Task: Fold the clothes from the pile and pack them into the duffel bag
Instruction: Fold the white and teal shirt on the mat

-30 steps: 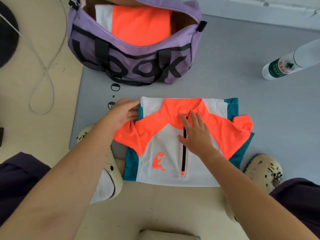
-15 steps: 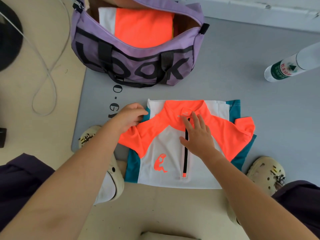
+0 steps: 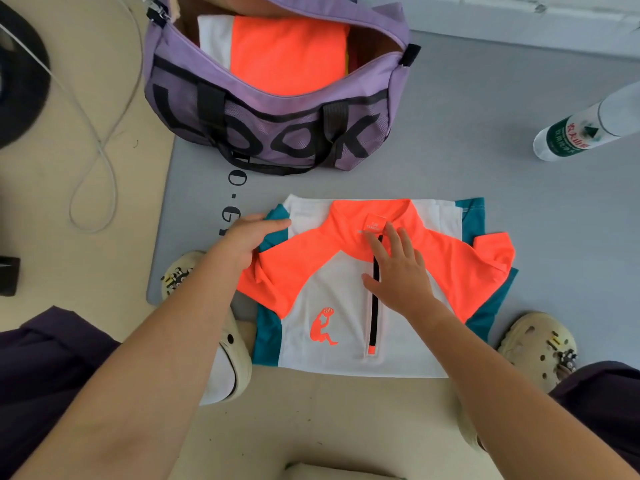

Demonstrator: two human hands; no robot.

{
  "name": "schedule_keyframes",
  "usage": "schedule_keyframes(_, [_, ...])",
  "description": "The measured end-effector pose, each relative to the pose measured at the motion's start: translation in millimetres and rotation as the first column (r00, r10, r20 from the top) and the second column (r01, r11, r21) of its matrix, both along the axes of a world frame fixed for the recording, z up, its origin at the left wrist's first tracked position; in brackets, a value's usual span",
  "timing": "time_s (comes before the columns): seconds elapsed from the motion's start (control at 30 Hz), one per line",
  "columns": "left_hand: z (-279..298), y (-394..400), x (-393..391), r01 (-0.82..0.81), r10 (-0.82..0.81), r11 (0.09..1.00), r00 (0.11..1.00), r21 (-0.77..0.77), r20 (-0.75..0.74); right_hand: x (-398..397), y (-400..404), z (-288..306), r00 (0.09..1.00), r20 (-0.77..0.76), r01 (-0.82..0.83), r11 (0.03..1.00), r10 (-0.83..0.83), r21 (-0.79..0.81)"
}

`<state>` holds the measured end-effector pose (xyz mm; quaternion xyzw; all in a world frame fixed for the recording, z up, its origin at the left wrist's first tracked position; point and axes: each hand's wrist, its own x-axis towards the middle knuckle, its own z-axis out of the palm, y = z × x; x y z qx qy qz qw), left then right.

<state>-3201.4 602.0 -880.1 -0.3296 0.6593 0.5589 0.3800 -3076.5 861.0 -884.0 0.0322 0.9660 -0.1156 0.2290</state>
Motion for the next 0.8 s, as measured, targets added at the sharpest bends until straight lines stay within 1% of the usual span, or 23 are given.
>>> schedule_keyframes(0.03, [-1, -1, 1, -0.108, 0.110, 0.994, 0.989, 0.033, -0.101, 0, 0, 0, 1.000, 0.000, 0.000, 1.000, 0.000, -0.001])
schedule_keyframes(0.07, [-2, -1, 2, -0.196, 0.199, 0.980, 0.961, 0.031, -0.192, 0, 0, 0, 1.000, 0.000, 0.002, 1.000, -0.002, -0.004])
schedule_keyframes(0.1, [-3, -2, 2, -0.249, 0.230, 0.968, 0.932, -0.031, -0.281, -1, 0, 1, 1.000, 0.000, 0.003, 1.000, -0.003, -0.007])
schedule_keyframes(0.13, [-4, -3, 2, -0.262, 0.181, 0.948, 0.909, -0.179, -0.376, -1, 0, 2, 1.000, -0.002, 0.003, 1.000, -0.003, -0.010])
schedule_keyframes(0.17, [-4, -3, 5, -0.246, 0.047, 0.887, 0.890, -0.391, -0.454, -1, 0, 3, 1.000, -0.009, -0.001, 1.000, 0.001, -0.012])
schedule_keyframes(0.2, [-4, -3, 9, -0.217, -0.135, 0.782, 0.856, -0.584, -0.499, -1, 1, 4, 1.000, -0.022, -0.005, 1.000, 0.005, -0.017])
schedule_keyframes(0.23, [-1, -1, 14, -0.179, -0.333, 0.684, 0.786, -0.708, -0.520, -1, 2, 5, 0.999, -0.042, -0.003, 1.000, 0.002, -0.028])
schedule_keyframes(0.27, [2, 6, 21, -0.119, -0.514, 0.627, 0.680, -0.770, -0.523, 0, 4, 6, 0.998, -0.068, 0.010, 0.999, -0.013, -0.039])
schedule_keyframes(0.3, [3, 16, 29, -0.022, -0.664, 0.591, 0.554, -0.807, -0.502, 1, 7, 7, 0.995, -0.096, 0.034, 0.999, -0.038, -0.038])
schedule_keyframes(0.33, [2, 27, 39, 0.085, -0.774, 0.541, 0.439, -0.836, -0.456, 3, 12, 7, 0.990, -0.120, 0.069, 0.998, -0.070, -0.016])
schedule_keyframes(0.37, [-1, 39, 49, 0.186, -0.846, 0.475, 0.367, -0.860, -0.387, 5, 18, 7, 0.986, -0.132, 0.110, 0.994, -0.106, 0.019])
schedule_keyframes(0.4, [-4, 51, 59, 0.287, -0.893, 0.398, 0.340, -0.871, -0.295, 7, 24, 6, 0.982, -0.125, 0.153, 0.987, -0.145, 0.057])
schedule_keyframes(0.47, [-14, 65, 77, 0.478, -0.936, 0.259, 0.338, -0.840, -0.096, 13, 38, 3, 0.975, -0.057, 0.220, 0.968, -0.215, 0.122])
schedule_keyframes(0.5, [-20, 68, 82, 0.536, -0.946, 0.202, 0.324, -0.820, -0.022, 15, 45, 1, 0.972, -0.020, 0.236, 0.961, -0.236, 0.145])
schedule_keyframes(0.57, [-28, 66, 82, 0.568, -0.956, 0.130, 0.288, -0.813, 0.048, 15, 53, -1, 0.971, 0.024, 0.232, 0.957, -0.240, 0.172])
schedule_keyframes(0.67, [-29, 61, 60, 0.558, -0.962, 0.109, 0.268, -0.823, 0.054, 6, 57, -4, 0.974, 0.021, 0.219, 0.961, -0.226, 0.169])
schedule_keyframes(0.8, [-21, 61, 31, 0.596, -0.964, 0.098, 0.255, -0.797, 0.072, -10, 63, -3, 0.974, 0.017, 0.222, 0.967, -0.226, 0.122])
